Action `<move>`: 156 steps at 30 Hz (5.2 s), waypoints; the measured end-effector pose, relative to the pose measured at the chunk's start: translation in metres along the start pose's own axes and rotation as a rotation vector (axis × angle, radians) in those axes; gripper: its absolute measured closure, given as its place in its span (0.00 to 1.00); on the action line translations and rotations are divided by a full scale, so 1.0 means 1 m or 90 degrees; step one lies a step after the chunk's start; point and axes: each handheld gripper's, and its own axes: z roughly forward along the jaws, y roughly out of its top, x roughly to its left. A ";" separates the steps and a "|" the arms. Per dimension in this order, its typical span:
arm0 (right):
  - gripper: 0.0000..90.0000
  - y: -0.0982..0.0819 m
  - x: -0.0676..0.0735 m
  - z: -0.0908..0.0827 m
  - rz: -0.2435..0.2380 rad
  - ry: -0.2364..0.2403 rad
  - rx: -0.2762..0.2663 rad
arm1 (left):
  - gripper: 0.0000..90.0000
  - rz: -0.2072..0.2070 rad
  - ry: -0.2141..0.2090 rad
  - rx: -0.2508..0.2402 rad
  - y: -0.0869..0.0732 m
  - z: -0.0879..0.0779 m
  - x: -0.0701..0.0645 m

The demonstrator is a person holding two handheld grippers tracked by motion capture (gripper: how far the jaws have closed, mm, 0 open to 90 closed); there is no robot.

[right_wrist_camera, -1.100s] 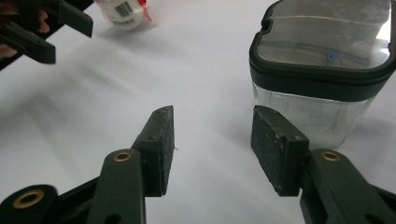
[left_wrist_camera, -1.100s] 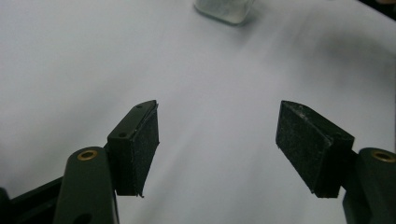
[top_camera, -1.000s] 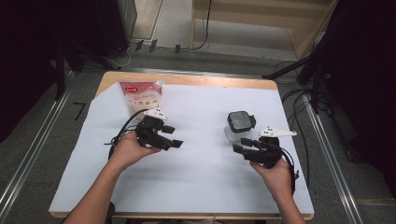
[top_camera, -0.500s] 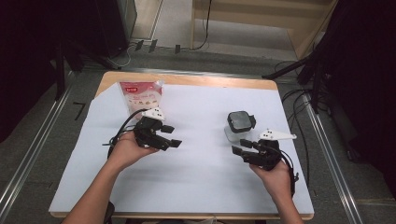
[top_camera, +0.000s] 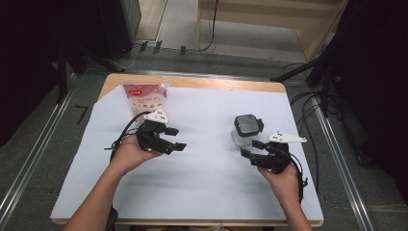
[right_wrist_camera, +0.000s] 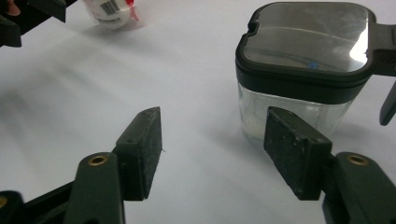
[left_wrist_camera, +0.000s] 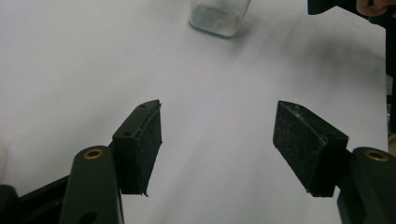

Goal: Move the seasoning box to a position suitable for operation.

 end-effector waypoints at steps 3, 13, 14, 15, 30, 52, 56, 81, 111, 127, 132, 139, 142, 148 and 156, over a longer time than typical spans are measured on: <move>0.34 0.002 -0.002 0.000 0.003 -0.017 -0.011 | 0.37 0.006 0.005 -0.002 0.000 -0.002 0.001; 0.25 0.009 -0.006 0.010 0.019 -0.050 -0.024 | 0.36 0.008 0.011 -0.007 0.001 -0.005 0.002; 0.25 0.009 -0.006 0.010 0.019 -0.050 -0.024 | 0.36 0.009 0.011 -0.009 0.001 -0.006 0.002; 0.22 0.010 -0.008 0.012 0.027 -0.061 -0.026 | 0.36 0.012 0.011 -0.010 0.002 -0.007 0.002; 0.15 0.012 -0.018 0.017 0.047 -0.130 -0.023 | 0.35 0.021 0.016 -0.002 0.003 -0.005 0.000; 0.13 0.006 -0.025 0.066 0.037 -0.169 -0.036 | 0.33 0.015 0.015 0.001 0.004 -0.004 0.001; 0.11 0.005 -0.027 0.074 0.058 -0.174 -0.043 | 0.33 0.015 0.016 0.004 0.004 -0.003 0.000; 0.17 0.016 -0.002 0.064 0.008 -0.195 -0.073 | 0.33 0.008 0.019 -0.003 0.003 -0.004 0.002; 0.17 -0.007 0.101 0.102 -0.050 -0.063 -0.015 | 0.34 0.001 0.028 -0.005 0.000 -0.004 0.005; 0.14 -0.011 0.104 0.101 -0.062 -0.055 -0.027 | 0.33 0.004 0.030 -0.007 0.000 -0.003 0.005; 0.13 -0.007 0.102 0.089 -0.061 -0.033 -0.008 | 0.33 0.000 0.032 -0.006 0.001 -0.004 0.005; 0.15 -0.004 0.099 0.069 -0.087 -0.012 0.025 | 0.33 -0.007 0.032 -0.007 0.001 -0.003 0.004; 0.16 -0.002 0.096 0.057 -0.091 0.001 0.032 | 0.33 -0.010 0.033 -0.001 0.001 -0.001 0.004; 0.37 0.003 0.077 0.031 -0.102 0.034 0.015 | 0.41 -0.022 0.025 -0.004 0.000 0.002 0.002; 0.66 0.003 0.042 0.028 -0.022 0.082 0.018 | 0.70 -0.006 0.005 0.020 -0.004 0.009 -0.001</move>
